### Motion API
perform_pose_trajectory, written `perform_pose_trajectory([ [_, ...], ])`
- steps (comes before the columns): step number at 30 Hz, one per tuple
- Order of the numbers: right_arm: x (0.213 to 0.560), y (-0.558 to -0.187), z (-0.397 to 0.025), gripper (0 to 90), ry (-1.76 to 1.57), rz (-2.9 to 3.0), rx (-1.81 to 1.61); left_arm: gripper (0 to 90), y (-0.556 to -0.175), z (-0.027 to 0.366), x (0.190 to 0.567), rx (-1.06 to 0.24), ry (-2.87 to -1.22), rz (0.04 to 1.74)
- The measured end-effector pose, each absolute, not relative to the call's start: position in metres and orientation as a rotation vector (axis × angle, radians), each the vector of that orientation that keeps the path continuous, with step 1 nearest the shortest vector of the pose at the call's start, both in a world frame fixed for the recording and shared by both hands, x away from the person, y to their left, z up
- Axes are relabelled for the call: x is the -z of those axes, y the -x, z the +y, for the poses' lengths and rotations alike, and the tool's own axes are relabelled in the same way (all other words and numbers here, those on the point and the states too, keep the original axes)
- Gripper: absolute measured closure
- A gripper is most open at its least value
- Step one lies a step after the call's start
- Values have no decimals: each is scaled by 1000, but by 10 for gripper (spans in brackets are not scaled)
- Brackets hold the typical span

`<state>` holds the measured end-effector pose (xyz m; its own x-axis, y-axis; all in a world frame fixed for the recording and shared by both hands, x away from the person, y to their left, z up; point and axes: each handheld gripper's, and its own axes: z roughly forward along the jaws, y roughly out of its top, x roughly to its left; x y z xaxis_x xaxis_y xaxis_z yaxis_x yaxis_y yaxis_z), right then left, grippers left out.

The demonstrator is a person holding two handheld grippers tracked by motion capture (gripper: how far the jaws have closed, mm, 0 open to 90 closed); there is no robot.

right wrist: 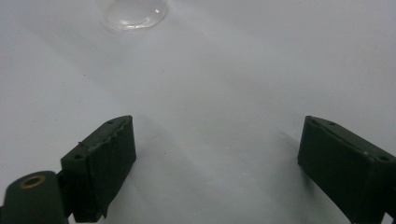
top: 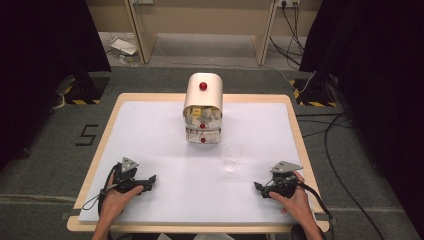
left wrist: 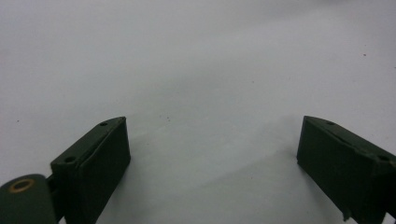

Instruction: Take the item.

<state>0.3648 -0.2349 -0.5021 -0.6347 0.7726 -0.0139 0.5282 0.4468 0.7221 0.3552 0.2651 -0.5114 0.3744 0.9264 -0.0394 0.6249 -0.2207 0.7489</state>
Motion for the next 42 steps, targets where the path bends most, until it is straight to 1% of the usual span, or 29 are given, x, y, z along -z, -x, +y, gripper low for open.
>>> perform_pose_trajectory([
  [8,502,-365,-235,119,-1110,2362,-1000,112,-355,270,510,-528,-1906,1345],
  [10,502,-365,-235,118,-1110,2362,-1000,160,-356,272,510,-520,-1885,1342],
  [16,502,-365,-235,118,-1110,2362,-1000,160,-355,271,501,-504,-1846,1272],
  [20,502,-365,-235,117,-1111,2364,-1001,174,-355,265,488,-502,-1803,1214],
  [21,502,-365,-235,117,-1110,2363,-1000,177,-357,258,479,-504,-1789,1168],
  [22,502,-365,-235,117,-1110,2363,-1000,179,-357,258,479,-504,-1789,1168],
  [23,502,-365,-235,117,-1108,2363,-1001,181,-358,249,471,-509,-1793,1111],
  [25,502,-365,-235,117,-1109,2363,-1000,184,-359,246,468,-511,-1793,1093],
  [29,502,-365,-235,116,-1110,2363,-1000,203,-368,223,449,-513,-1782,981],
  [30,502,-365,-235,116,-1109,2363,-1001,205,-368,223,449,-513,-1782,981],
  [33,502,-365,-235,116,-1111,2364,-1001,216,-376,207,438,-508,-1786,931],
  [38,502,-365,-235,113,-1114,2365,-1004,250,-381,197,423,-509,-1766,884],
  [39,502,-365,-235,112,-1114,2366,-1003,252,-386,191,413,-461,-1735,858],
  [42,502,-365,-235,112,-1112,2365,-1003,262,-390,186,405,-460,-1729,836],
])
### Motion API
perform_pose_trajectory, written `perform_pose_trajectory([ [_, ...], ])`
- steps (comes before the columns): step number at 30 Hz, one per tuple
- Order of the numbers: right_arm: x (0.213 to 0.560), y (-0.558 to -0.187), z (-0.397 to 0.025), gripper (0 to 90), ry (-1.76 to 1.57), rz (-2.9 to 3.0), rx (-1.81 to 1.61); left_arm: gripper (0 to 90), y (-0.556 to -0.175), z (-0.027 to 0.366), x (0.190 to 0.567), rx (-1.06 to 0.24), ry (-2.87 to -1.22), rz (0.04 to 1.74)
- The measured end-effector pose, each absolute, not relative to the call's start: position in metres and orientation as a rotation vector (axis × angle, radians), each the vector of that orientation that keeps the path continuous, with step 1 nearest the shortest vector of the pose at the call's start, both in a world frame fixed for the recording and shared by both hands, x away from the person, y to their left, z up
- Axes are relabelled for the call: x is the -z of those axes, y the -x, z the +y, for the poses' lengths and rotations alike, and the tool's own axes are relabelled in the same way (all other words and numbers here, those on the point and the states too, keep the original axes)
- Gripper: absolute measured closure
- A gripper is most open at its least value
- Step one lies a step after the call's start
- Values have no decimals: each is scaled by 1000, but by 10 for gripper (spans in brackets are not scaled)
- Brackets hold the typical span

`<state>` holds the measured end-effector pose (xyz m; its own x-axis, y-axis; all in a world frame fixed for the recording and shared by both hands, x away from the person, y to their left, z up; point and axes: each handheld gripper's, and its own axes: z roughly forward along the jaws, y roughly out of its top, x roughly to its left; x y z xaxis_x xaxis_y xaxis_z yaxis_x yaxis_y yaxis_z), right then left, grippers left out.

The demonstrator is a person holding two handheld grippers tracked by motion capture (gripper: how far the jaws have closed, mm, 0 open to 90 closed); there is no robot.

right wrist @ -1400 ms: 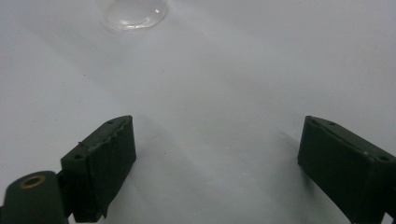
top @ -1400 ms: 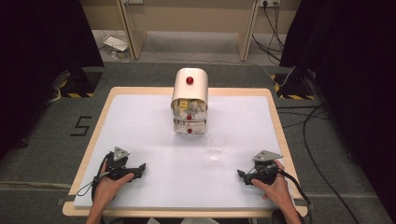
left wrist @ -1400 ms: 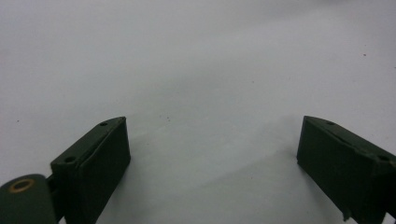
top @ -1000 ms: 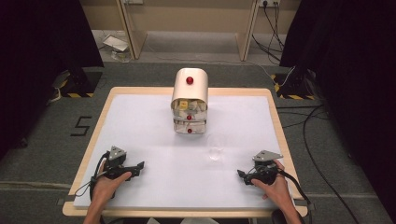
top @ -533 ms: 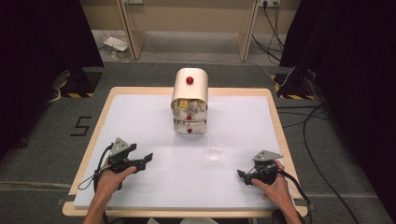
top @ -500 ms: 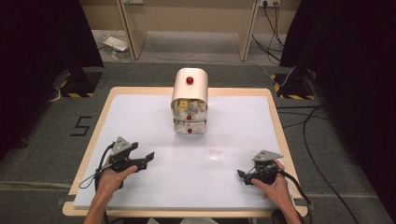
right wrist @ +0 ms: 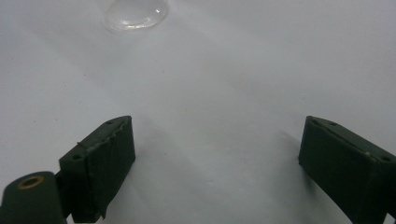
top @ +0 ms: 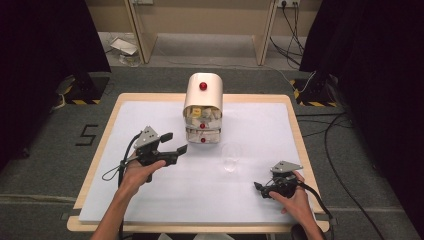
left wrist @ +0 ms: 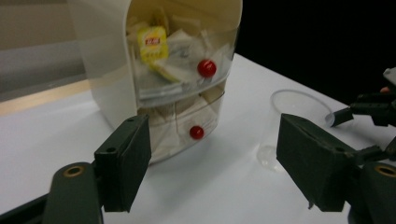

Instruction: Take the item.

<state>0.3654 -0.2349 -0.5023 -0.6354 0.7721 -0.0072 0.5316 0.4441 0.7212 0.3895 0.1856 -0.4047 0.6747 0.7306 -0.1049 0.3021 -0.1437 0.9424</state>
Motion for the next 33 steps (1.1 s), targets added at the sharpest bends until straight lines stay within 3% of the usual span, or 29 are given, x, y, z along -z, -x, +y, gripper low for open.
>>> perform_pose_trajectory([
  [14,502,-366,-235,110,-1112,2366,-1003,298,-423,145,373,-465,-1801,715],
  [33,502,-366,-235,108,-1111,2368,-1003,296,-453,129,374,-507,-1860,724],
])
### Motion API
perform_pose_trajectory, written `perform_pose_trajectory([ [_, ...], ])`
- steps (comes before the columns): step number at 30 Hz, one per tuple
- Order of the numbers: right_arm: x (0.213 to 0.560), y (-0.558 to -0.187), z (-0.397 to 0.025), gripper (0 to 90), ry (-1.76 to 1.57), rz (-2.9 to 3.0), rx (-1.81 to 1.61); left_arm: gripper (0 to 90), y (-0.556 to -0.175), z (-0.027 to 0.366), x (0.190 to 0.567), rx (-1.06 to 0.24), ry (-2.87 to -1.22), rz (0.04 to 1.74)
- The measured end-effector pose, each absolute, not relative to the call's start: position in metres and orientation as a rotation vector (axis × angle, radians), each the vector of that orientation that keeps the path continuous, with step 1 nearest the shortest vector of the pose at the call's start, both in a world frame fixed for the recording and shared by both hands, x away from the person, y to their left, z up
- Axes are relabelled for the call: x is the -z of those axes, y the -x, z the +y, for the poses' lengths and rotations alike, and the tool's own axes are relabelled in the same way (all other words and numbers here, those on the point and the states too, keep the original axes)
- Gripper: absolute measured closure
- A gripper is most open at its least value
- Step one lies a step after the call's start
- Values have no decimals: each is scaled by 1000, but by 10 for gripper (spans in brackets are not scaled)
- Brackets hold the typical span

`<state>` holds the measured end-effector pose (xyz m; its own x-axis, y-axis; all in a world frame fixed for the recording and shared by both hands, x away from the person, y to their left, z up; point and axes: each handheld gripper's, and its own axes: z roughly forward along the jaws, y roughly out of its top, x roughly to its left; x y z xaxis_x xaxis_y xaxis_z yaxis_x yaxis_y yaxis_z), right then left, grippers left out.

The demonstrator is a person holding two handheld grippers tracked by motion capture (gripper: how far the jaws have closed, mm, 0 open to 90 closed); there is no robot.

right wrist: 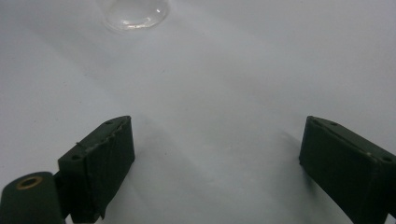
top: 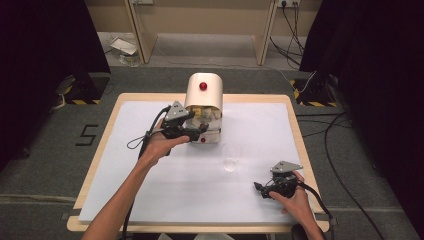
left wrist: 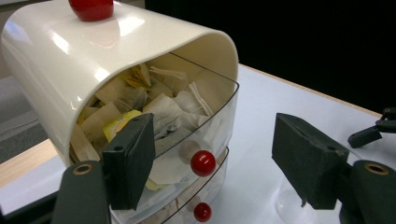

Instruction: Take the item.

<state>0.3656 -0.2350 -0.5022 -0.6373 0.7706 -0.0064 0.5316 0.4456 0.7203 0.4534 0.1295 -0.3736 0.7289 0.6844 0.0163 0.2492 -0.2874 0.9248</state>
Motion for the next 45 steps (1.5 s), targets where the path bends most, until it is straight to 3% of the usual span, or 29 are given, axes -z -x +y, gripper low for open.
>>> perform_pose_trajectory([
  [13,502,-366,-235,107,-1106,2369,-1002,292,-449,126,373,-530,-1913,718],
  [45,502,-365,-235,106,-1110,2369,-1001,307,-395,126,382,-561,-1969,674],
])
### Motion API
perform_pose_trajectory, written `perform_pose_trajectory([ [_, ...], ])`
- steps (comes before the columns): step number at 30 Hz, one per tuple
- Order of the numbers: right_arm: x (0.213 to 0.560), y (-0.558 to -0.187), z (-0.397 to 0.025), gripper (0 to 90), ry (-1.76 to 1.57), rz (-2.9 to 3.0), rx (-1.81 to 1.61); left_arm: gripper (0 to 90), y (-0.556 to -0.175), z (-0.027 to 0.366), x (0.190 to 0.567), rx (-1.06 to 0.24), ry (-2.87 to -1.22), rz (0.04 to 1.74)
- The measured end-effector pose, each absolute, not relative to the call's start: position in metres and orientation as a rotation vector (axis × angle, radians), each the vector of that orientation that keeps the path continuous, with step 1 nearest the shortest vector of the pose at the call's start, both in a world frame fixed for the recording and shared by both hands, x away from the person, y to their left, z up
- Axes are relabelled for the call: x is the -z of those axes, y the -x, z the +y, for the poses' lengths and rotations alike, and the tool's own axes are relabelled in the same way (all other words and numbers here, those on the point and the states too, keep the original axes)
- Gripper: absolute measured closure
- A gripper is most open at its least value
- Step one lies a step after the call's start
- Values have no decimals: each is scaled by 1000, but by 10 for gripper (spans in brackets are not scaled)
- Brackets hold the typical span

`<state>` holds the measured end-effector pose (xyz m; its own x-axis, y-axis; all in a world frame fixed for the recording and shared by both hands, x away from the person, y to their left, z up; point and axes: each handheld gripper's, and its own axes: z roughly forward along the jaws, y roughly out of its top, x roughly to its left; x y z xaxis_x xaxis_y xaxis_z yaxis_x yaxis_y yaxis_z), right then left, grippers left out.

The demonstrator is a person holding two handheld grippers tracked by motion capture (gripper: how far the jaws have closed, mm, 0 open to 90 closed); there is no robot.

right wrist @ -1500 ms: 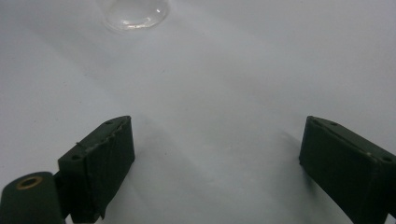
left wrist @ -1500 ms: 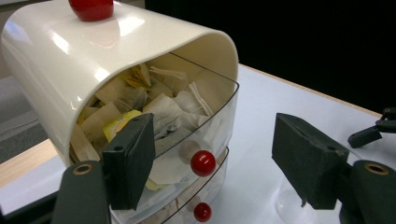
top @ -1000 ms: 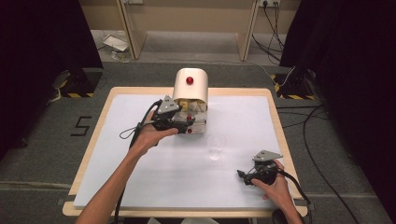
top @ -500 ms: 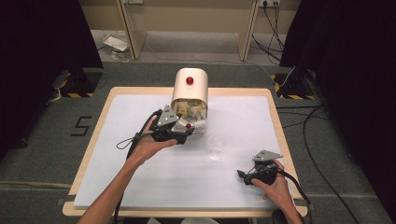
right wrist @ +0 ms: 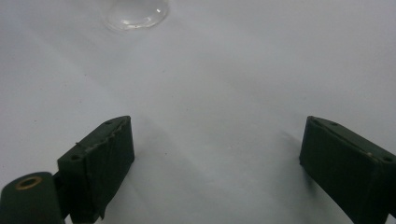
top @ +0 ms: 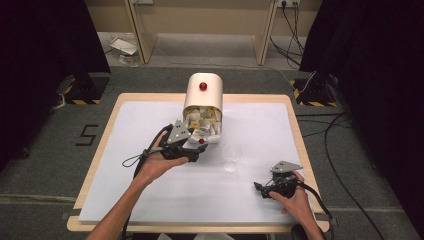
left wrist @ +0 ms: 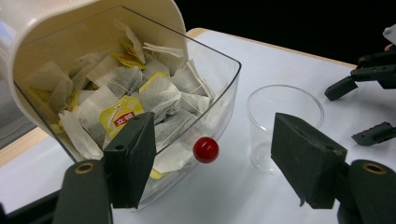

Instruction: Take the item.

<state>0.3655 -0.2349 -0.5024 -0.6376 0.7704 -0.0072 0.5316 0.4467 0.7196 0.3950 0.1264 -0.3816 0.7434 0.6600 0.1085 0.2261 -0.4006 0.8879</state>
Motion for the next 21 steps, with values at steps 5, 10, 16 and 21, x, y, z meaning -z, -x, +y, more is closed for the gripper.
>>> perform_pose_trajectory([
  [5,502,-365,-235,106,-1110,2369,-1001,308,-391,127,383,-555,-1978,670],
  [10,502,-365,-235,106,-1110,2369,-1001,313,-386,128,384,-541,-1987,666],
  [16,502,-366,-235,106,-1108,2368,-1002,313,-382,128,386,-542,-1988,662],
  [21,502,-366,-235,106,-1108,2368,-1002,313,-377,128,388,-534,-1994,658],
])
